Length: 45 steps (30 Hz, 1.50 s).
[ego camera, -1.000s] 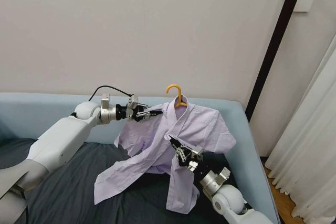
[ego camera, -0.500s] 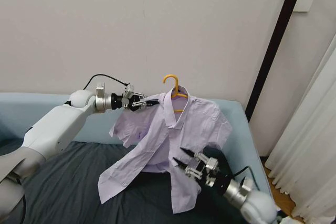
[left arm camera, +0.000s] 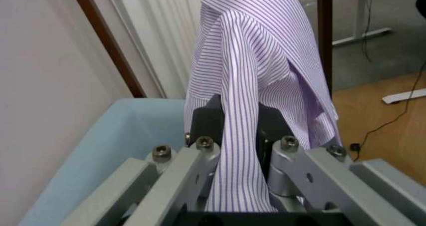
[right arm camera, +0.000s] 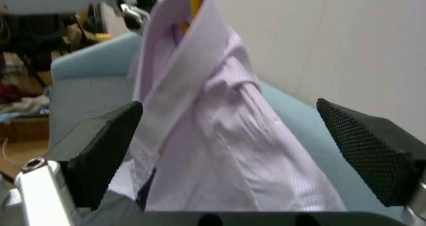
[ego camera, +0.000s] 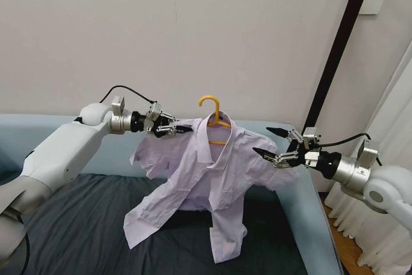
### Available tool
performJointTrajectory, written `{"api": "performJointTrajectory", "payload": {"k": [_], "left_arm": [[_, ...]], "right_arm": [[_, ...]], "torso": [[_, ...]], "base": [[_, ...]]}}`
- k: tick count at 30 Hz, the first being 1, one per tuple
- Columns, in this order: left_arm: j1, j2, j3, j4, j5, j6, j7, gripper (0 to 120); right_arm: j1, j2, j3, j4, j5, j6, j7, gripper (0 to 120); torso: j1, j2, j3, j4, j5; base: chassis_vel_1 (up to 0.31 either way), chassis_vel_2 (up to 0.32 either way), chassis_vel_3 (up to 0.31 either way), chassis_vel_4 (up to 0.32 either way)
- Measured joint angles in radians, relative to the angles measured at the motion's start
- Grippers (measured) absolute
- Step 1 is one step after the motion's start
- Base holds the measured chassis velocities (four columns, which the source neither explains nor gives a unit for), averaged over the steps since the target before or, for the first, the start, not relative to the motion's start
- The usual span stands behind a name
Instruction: Pick up the clothes from the sofa and hang them on the clothes hanger.
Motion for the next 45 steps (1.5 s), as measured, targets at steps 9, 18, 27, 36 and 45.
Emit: {"api": "performJointTrajectory", "payload": {"k": [9, 18, 27, 36, 45], "left_arm": [[0.066, -0.01, -0.023, -0.047, 0.04, 0.008, 0.045, 8], [0.074, -0.042, -0.024, -0.029, 0.055, 0.003, 0.051, 8], [0.064, -0.064, -0.015, 0.008, 0.073, -0.006, 0.064, 8], [0.058, -0.069, -0.012, 0.017, 0.089, -0.007, 0.081, 8], [0.064, -0.066, -0.019, 0.012, 0.092, -0.008, 0.087, 8]], "right_arm": [[0.004, 0.047, -0.034, -0.084, -0.021, -0.077, -0.104, 100], [0.087, 0.127, -0.082, -0.196, -0.11, -0.115, -0.262, 100], [0.105, 0.172, -0.096, -0.245, -0.178, -0.123, -0.344, 68], [0.109, 0.196, -0.09, -0.28, -0.222, -0.126, -0.418, 38], [0.131, 0.218, -0.091, -0.304, -0.231, -0.131, -0.484, 7]], "torso": [[0.0, 0.0, 0.0, 0.0, 0.0001], [0.0, 0.0, 0.0, 0.0001, 0.0001], [0.0, 0.0, 0.0, -0.0002, -0.0001], [0.0, 0.0, 0.0, 0.0, -0.0002], [0.0, 0.0, 0.0, 0.0, -0.0002]], "base": [[0.0, 0.0, 0.0, 0.0], [0.0, 0.0, 0.0, 0.0], [0.0, 0.0, 0.0, 0.0], [0.0, 0.0, 0.0, 0.0], [0.0, 0.0, 0.0, 0.0]]}}
